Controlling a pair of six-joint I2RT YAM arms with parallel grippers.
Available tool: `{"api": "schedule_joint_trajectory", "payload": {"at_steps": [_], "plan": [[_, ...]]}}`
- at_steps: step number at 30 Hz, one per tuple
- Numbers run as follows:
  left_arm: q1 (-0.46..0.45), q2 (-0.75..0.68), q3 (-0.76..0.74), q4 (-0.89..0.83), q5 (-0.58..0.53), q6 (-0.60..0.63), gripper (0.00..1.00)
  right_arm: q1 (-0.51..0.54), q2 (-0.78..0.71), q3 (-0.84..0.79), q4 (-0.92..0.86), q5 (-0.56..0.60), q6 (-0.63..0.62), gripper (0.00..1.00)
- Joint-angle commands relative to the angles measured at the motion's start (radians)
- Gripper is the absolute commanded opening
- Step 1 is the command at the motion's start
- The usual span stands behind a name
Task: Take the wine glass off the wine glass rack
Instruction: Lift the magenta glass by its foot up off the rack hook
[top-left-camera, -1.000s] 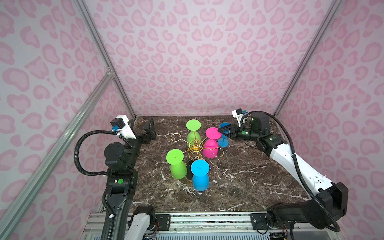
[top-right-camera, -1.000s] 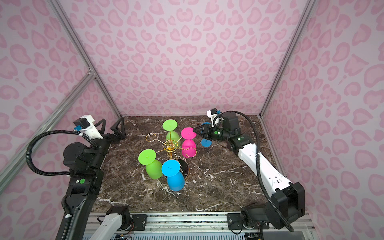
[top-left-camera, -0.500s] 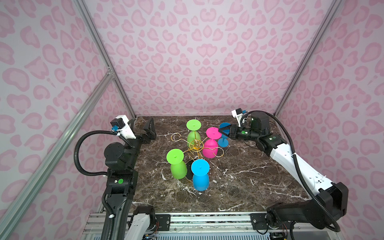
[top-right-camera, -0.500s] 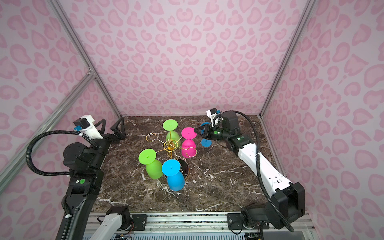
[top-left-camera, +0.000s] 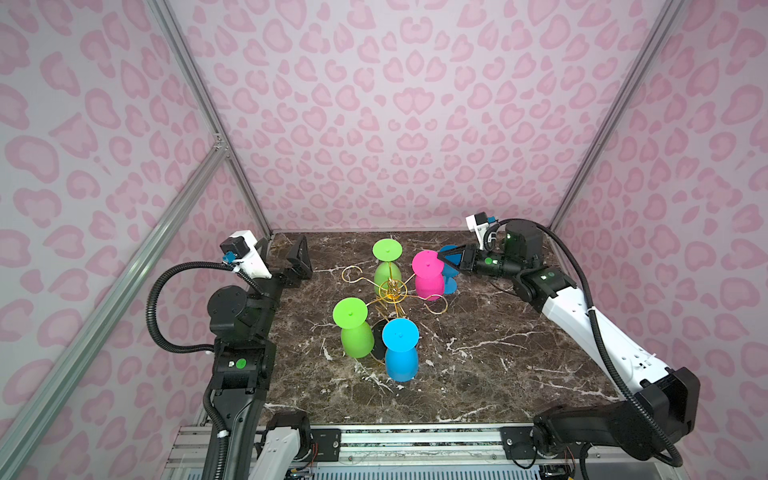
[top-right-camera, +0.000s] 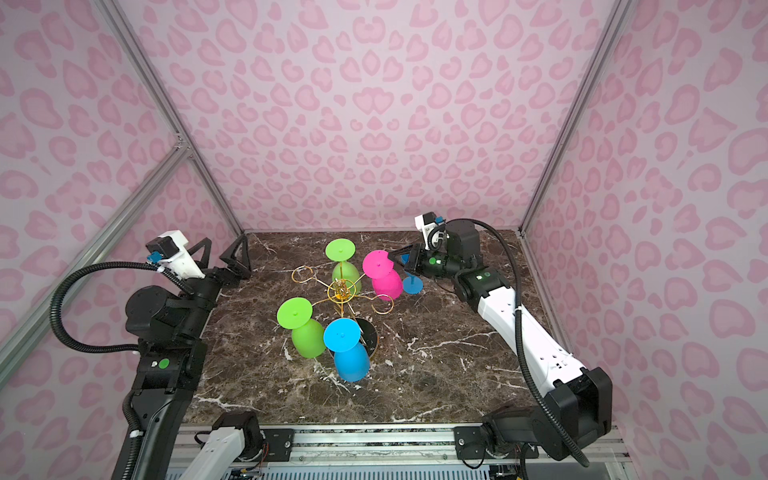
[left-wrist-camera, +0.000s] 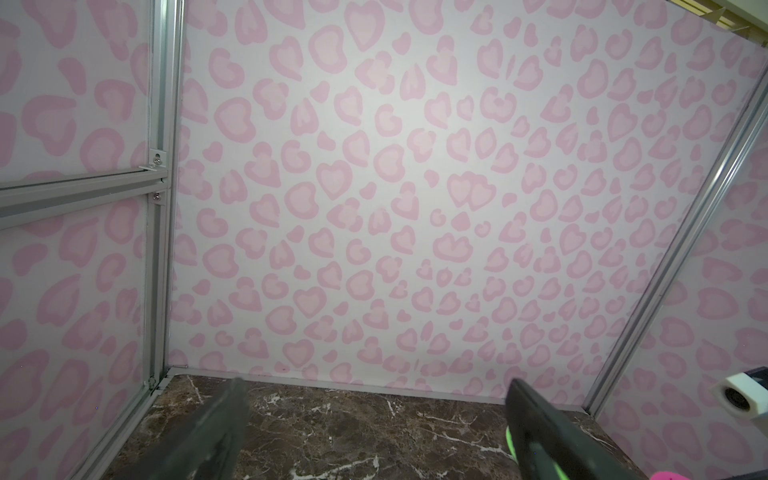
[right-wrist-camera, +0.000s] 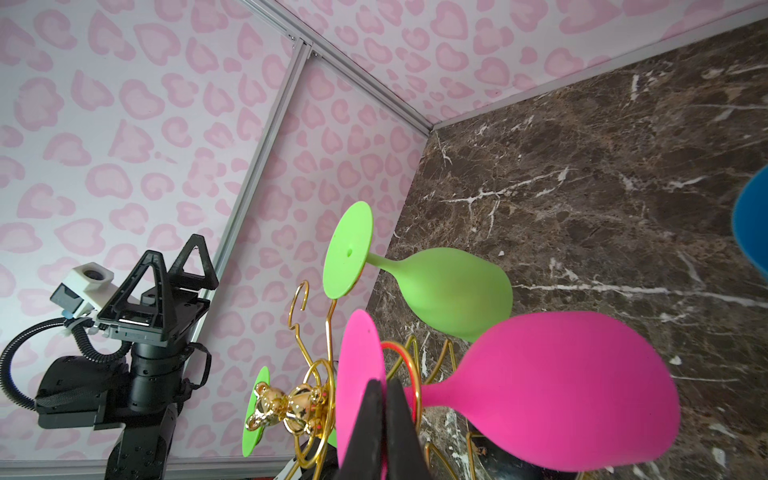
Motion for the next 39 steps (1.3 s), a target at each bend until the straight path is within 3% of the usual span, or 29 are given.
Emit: {"api": "schedule_joint_trajectory", "payload": {"at_steps": [1, 11, 39], "plan": [[0.001, -0.004, -0.001, 0.022, 0.005, -0.004, 0.97, -0.004, 0.001, -0.004, 0.062, -0.025, 0.05, 0.0], [0.0, -0.007, -0.001, 0.023, 0.006, -0.005, 0.97, -0.004, 0.001, -0.035, 0.184, -0.065, 0.158, 0.0], [0.001, -0.006, 0.0, 0.023, 0.008, -0.008, 0.97, 0.082, -0.068, -0.073, 0.064, -0.015, 0.079, 0.0]]}}
